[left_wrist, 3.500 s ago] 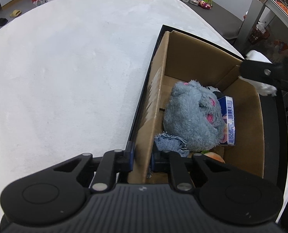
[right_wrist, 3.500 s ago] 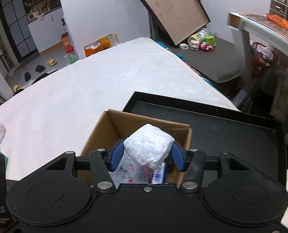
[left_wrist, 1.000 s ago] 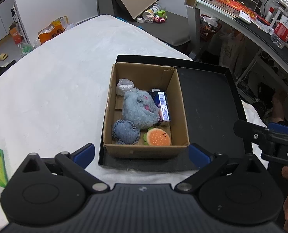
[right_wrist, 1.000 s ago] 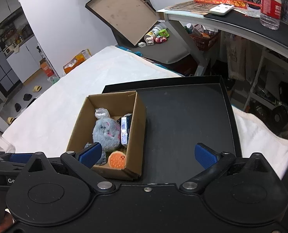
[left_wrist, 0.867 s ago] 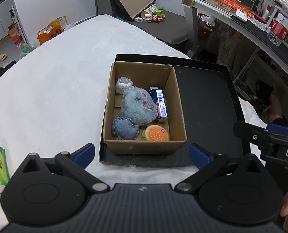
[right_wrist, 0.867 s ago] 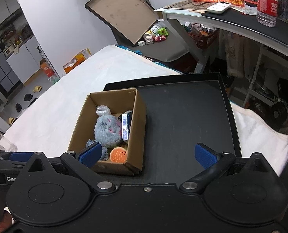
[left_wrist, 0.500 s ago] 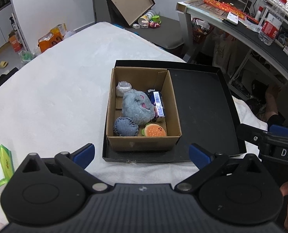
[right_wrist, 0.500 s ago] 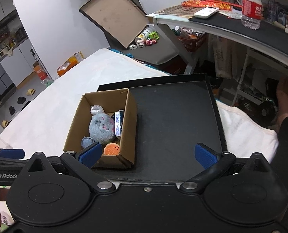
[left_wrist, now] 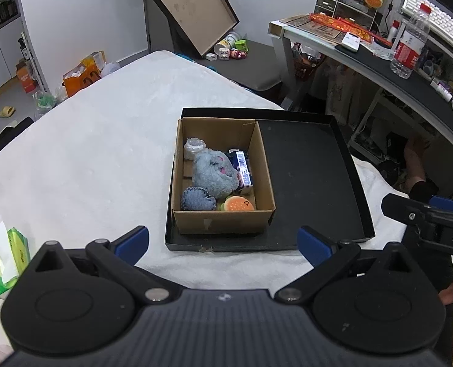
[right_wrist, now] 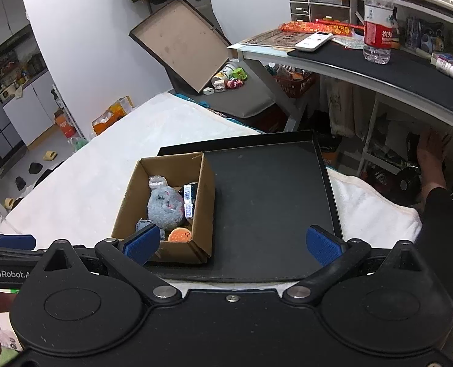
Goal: Organize soft objects
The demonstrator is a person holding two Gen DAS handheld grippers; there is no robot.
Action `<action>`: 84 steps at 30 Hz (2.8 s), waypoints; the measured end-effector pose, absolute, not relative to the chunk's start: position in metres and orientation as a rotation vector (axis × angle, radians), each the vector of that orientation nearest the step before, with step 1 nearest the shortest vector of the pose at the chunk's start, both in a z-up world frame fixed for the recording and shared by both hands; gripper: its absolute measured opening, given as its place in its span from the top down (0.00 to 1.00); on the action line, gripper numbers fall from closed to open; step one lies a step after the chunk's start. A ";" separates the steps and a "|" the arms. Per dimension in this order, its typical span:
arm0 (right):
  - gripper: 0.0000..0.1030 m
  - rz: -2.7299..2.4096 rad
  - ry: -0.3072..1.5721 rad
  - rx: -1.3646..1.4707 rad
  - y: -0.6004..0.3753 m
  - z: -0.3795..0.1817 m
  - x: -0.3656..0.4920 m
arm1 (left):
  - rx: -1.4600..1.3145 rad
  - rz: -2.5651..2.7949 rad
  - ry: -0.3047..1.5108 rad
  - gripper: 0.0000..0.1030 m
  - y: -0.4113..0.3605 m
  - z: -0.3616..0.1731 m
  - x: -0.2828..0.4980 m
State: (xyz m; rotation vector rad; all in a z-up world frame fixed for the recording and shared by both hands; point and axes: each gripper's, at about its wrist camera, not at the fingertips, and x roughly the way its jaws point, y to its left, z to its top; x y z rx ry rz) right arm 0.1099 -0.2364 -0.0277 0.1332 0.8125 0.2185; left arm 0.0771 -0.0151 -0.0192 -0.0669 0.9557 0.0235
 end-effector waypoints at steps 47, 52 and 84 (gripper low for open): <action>0.00 0.203 0.657 0.098 -0.236 0.032 -0.009 | -0.081 0.008 0.772 0.01 0.004 0.034 -0.045; 0.00 0.191 0.642 0.105 -0.239 0.036 -0.016 | -0.074 0.005 0.755 0.01 0.004 0.038 -0.052; 0.00 0.179 0.669 0.110 -0.240 0.037 -0.016 | -0.087 -0.018 0.770 0.01 0.010 0.046 -0.054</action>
